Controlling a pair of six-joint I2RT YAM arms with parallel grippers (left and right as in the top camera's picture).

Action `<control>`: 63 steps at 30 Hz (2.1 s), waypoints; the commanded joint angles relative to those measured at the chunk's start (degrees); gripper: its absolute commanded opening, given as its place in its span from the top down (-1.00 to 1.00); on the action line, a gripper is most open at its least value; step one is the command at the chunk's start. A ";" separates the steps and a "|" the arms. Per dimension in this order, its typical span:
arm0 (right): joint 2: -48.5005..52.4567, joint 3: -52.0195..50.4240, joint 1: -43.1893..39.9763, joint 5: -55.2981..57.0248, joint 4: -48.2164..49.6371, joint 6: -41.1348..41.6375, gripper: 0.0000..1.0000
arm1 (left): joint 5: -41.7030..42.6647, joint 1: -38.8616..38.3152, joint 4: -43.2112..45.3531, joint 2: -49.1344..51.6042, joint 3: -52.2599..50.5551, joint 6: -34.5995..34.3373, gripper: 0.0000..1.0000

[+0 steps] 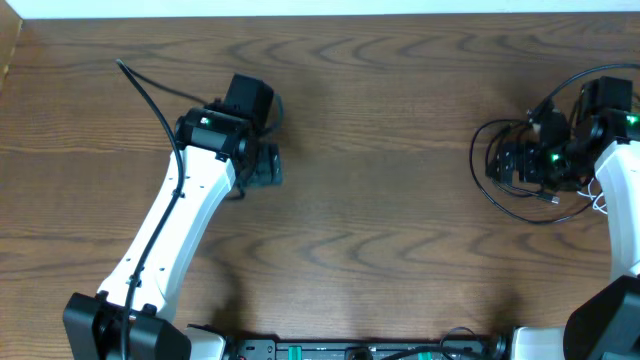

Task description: Untangle cables

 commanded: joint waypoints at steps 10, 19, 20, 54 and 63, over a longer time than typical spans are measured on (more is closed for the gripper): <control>-23.30 -11.06 2.05 6.67 0.96 3.61 -0.98 | 2.73 -0.28 -5.18 -12.98 -9.27 -8.07 -0.88; -48.92 -22.82 2.03 7.13 10.80 5.66 -0.98 | 2.75 -0.48 2.80 -37.94 -20.04 -8.28 -0.89; -51.19 -23.56 2.03 7.13 11.28 5.66 -0.99 | 2.75 -0.48 2.86 -39.47 -20.39 -8.31 -0.89; -61.92 -24.24 2.27 7.23 0.22 4.11 -0.99 | 2.73 -0.46 1.77 -43.12 -20.57 -8.26 -0.90; -72.70 -26.38 6.82 9.60 13.51 2.82 -0.99 | 2.73 -0.46 1.68 -43.12 -20.57 -8.28 -0.90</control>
